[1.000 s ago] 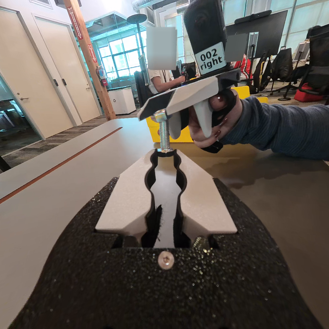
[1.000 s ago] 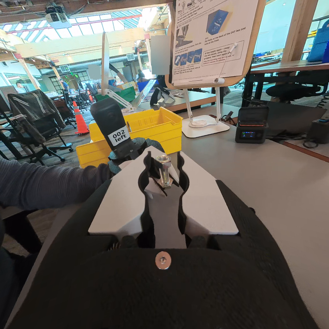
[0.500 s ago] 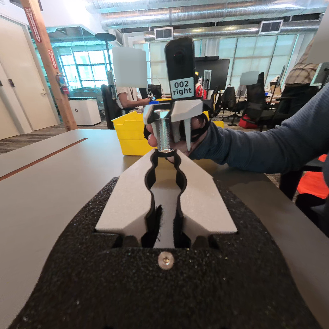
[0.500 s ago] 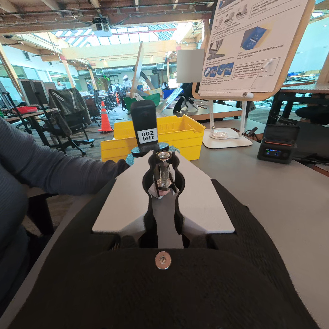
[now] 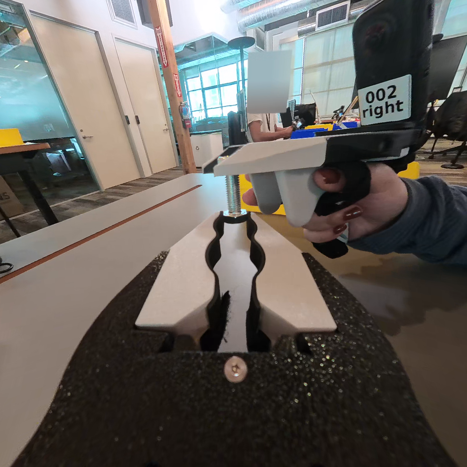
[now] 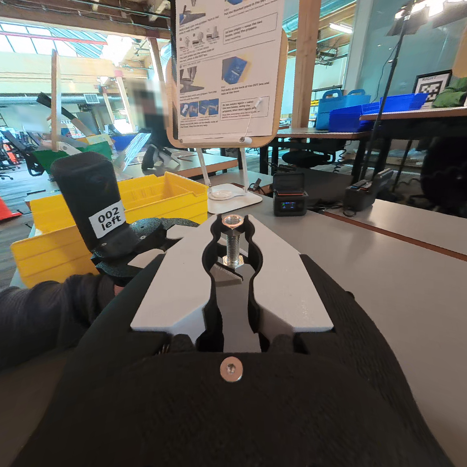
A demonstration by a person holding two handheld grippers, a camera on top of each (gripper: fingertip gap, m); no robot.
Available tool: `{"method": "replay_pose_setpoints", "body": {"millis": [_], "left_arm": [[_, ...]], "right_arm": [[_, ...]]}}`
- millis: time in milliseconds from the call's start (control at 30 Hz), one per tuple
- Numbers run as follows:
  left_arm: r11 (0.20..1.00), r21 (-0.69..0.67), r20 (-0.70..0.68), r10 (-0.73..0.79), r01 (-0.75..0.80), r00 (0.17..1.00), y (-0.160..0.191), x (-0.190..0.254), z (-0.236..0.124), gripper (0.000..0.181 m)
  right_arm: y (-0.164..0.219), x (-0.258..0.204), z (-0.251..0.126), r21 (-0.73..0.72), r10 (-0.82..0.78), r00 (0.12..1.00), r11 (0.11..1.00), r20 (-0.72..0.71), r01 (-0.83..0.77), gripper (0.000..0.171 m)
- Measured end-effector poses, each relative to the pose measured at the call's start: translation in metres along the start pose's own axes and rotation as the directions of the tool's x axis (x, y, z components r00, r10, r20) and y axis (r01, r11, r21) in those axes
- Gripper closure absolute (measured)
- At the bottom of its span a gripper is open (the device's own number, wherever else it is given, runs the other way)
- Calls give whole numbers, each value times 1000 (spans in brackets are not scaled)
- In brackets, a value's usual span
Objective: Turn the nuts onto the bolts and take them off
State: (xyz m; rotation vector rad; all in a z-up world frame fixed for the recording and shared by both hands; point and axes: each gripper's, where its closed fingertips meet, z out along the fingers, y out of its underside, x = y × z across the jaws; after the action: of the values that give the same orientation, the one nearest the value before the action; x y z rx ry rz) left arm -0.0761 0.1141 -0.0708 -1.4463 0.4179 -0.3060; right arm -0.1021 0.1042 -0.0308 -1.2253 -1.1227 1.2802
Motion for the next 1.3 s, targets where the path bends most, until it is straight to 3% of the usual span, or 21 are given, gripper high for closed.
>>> {"method": "replay_pose_setpoints", "body": {"millis": [33, 67, 200, 433, 667, 833, 1067, 1233, 1300], "left_arm": [[1000, -4, -4, -3, 3, 1000, 1, 0, 0, 166], [1000, -8, -7, -5, 5, 1000, 1, 1, 1, 166], [1000, -19, -30, -16, 15, 999, 3, 3, 1, 166], [999, -18, 27, -39, 40, 999, 3, -10, -3, 166], [999, -29, -24, -25, 24, 999, 4, -1, -1, 166], [994, 4, 74, -107, 107, 992, 1, -25, -10, 166], [997, -32, -107, -75, 72, 991, 3, 11, 1, 166], [993, -15, 39, -116, 117, 992, 3, -21, -8, 166], [993, -7, 31, -121, 121, 992, 2, -22, -11, 166]], "right_arm": [[-1, -1, 0, 8, 5, 1000, 1000, 12, -5, 149], [-3, -3, -1, 23, 11, 999, 1000, 33, -12, 140], [-4, -8, -1, 30, -25, 997, 999, 80, 22, 131], [2, -10, 0, 5, -111, 992, 994, 66, 111, 129], [2, -11, 1, 26, -96, 993, 995, 70, 95, 125], [5, -11, 2, 12, -115, 991, 993, 64, 115, 125], [3, -18, 3, 43, -89, 991, 995, 99, 85, 110], [4, -19, 3, 37, -98, 990, 995, 105, 94, 109], [4, -17, 4, 35, -79, 992, 997, 101, 76, 109]]}}
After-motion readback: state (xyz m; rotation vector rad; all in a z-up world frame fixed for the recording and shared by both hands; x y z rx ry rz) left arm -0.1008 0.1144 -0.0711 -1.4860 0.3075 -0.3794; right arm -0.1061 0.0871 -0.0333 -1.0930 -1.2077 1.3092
